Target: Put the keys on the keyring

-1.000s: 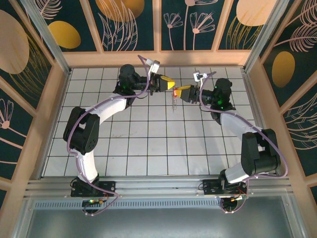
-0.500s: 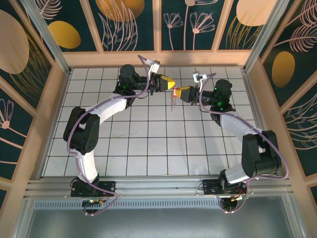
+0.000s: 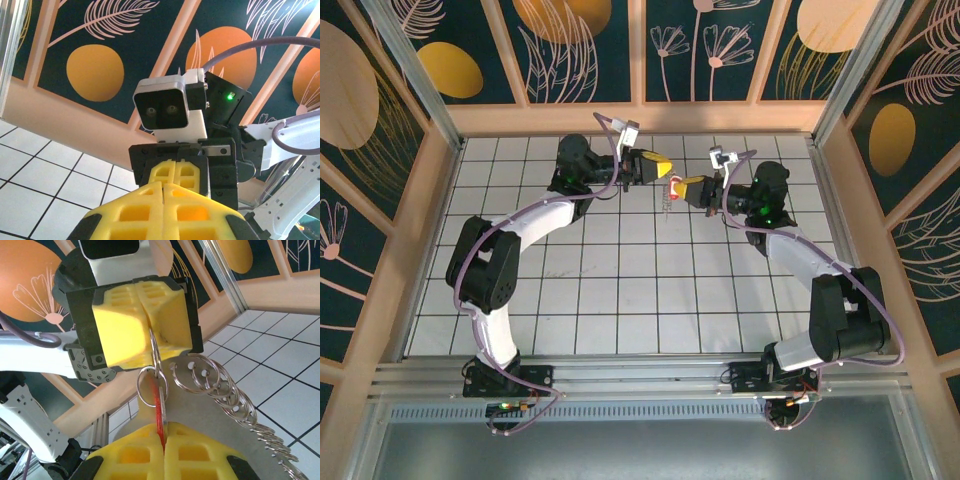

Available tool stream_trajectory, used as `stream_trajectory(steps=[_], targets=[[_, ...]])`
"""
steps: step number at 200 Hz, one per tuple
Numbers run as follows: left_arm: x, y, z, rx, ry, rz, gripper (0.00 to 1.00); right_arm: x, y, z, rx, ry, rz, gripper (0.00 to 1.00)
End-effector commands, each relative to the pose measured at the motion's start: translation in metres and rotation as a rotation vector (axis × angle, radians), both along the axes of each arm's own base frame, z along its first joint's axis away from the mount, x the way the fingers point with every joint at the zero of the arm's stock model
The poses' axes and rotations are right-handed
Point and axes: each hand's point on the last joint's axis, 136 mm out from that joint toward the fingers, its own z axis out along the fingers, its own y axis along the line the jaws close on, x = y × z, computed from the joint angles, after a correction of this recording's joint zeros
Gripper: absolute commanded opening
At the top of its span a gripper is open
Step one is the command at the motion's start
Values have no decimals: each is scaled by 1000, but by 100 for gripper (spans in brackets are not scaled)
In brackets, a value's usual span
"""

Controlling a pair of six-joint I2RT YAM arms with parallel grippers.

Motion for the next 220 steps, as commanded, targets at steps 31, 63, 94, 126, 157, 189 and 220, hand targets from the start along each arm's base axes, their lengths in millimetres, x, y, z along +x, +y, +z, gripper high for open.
stream_trajectory(steps=[31,63,94,126,157,189,220], targets=[[-13,7,40,-78,-105,19,0,-10,-1,-4,-22,-30,6,0],[-13,7,41,-86,-102,18,0,-9,0,-1,-14,-35,7,0],[-15,7,43,-97,-103,19,0,-4,8,2,-4,-30,24,0],[-18,5,42,-105,-101,20,0,-1,30,1,-7,-22,69,0],[-19,4,42,-111,-97,24,0,3,32,-5,-19,-14,62,0],[-21,3,41,-113,-94,24,0,3,23,-6,-17,-12,38,0],[-20,1,40,-121,-89,32,0,3,16,-7,-17,-10,14,0]])
